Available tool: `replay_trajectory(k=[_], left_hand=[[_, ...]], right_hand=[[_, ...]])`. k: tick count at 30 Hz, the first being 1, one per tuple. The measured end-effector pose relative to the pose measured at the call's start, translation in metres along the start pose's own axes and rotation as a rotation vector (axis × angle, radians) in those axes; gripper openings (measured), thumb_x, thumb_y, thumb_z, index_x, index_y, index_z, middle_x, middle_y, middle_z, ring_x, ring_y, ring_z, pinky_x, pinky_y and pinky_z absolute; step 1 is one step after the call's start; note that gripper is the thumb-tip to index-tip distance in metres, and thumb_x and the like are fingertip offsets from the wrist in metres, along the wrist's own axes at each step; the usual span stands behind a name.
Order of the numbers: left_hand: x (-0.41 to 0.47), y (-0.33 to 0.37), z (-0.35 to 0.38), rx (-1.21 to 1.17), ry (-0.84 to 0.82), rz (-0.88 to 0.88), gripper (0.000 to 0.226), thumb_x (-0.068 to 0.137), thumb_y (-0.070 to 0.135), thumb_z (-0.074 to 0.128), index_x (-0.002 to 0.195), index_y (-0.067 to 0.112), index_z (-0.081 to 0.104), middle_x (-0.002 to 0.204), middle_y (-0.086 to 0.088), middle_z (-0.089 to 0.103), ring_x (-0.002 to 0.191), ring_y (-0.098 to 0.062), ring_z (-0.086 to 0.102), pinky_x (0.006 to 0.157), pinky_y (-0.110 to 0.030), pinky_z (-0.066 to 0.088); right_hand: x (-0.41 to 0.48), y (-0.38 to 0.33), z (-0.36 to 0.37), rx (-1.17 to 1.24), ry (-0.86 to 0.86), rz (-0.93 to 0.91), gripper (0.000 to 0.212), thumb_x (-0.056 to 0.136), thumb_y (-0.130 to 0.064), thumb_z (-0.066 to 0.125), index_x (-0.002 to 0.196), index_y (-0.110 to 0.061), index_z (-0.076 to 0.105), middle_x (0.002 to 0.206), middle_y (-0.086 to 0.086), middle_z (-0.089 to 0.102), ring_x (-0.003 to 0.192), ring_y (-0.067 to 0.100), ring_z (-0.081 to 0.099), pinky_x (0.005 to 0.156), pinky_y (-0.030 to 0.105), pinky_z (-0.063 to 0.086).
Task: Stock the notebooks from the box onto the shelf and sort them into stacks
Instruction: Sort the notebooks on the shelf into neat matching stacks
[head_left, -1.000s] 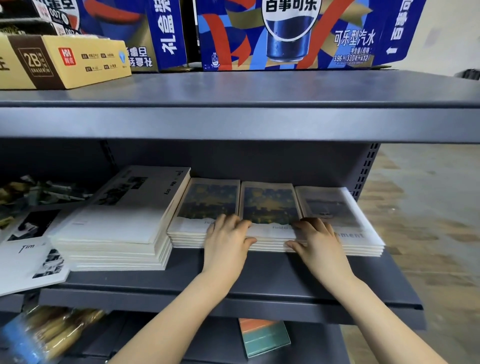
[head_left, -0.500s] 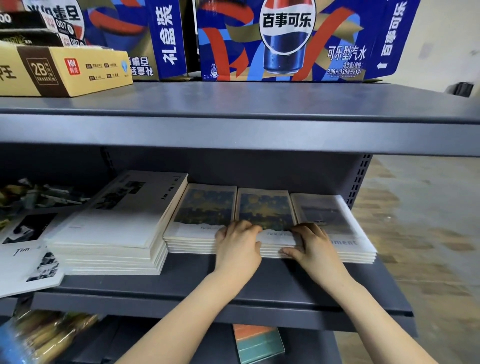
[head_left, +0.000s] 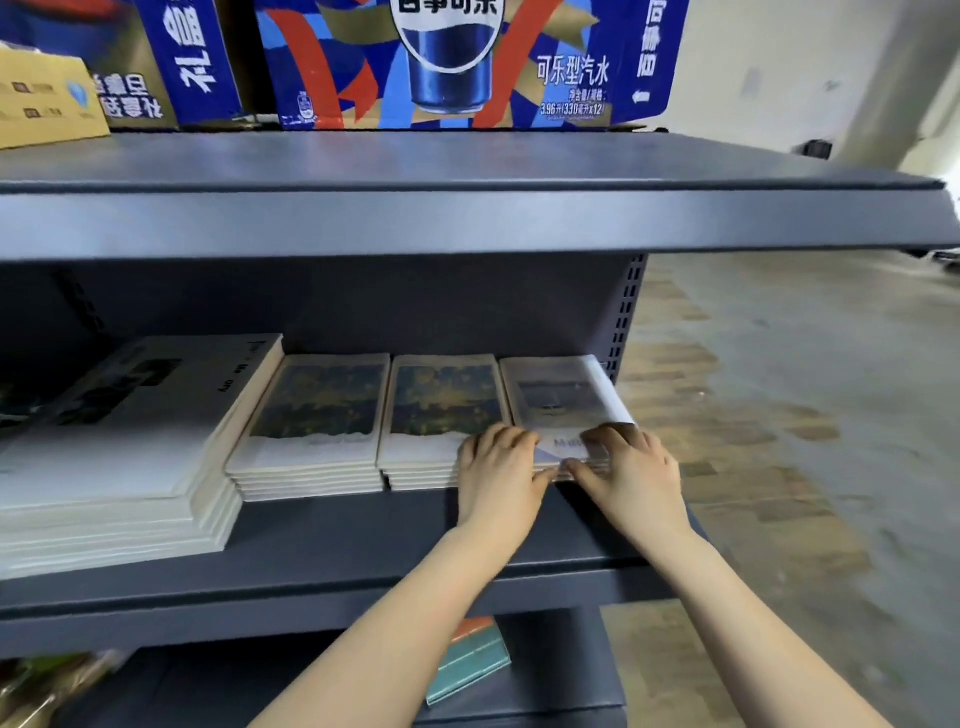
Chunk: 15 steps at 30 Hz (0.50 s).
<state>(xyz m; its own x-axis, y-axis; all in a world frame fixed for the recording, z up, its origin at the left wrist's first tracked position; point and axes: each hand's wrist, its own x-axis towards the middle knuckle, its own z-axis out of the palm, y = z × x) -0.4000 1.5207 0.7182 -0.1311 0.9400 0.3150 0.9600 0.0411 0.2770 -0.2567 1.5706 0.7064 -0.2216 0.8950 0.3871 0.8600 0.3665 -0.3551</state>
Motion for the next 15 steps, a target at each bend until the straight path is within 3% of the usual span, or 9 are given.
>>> replay_trajectory(k=[5, 11, 15], left_hand=[[0.004, -0.001, 0.007, 0.053, 0.061, -0.016, 0.038, 0.087, 0.040, 0.057, 0.122, 0.026, 0.054, 0.129, 0.006, 0.053, 0.123, -0.018, 0.041, 0.097, -0.035, 0.031], [0.011, -0.004, 0.007, 0.045, 0.049, -0.033, 0.034, 0.085, 0.042, 0.059, 0.117, 0.029, 0.055, 0.123, 0.012, 0.055, 0.119, -0.016, 0.042, 0.092, -0.034, 0.031], [0.012, -0.004, 0.006, 0.045, 0.032, -0.043, 0.034, 0.086, 0.041, 0.058, 0.118, 0.030, 0.054, 0.124, 0.011, 0.053, 0.120, -0.017, 0.041, 0.093, -0.035, 0.031]], right_hand=[[0.001, 0.006, 0.001, 0.078, 0.008, 0.008, 0.041, 0.075, -0.043, 0.072, 0.106, -0.017, 0.067, 0.110, 0.004, 0.061, 0.105, 0.031, 0.052, 0.084, 0.039, 0.044], [0.005, 0.008, 0.007, 0.258, -0.059, 0.107, 0.055, 0.075, -0.036, 0.076, 0.120, -0.008, 0.059, 0.132, 0.018, 0.046, 0.128, 0.036, 0.034, 0.105, 0.037, 0.029], [0.009, 0.010, 0.006, 0.271, -0.096, 0.098, 0.058, 0.073, -0.036, 0.077, 0.120, -0.006, 0.060, 0.130, 0.018, 0.048, 0.126, 0.037, 0.038, 0.104, 0.039, 0.031]])
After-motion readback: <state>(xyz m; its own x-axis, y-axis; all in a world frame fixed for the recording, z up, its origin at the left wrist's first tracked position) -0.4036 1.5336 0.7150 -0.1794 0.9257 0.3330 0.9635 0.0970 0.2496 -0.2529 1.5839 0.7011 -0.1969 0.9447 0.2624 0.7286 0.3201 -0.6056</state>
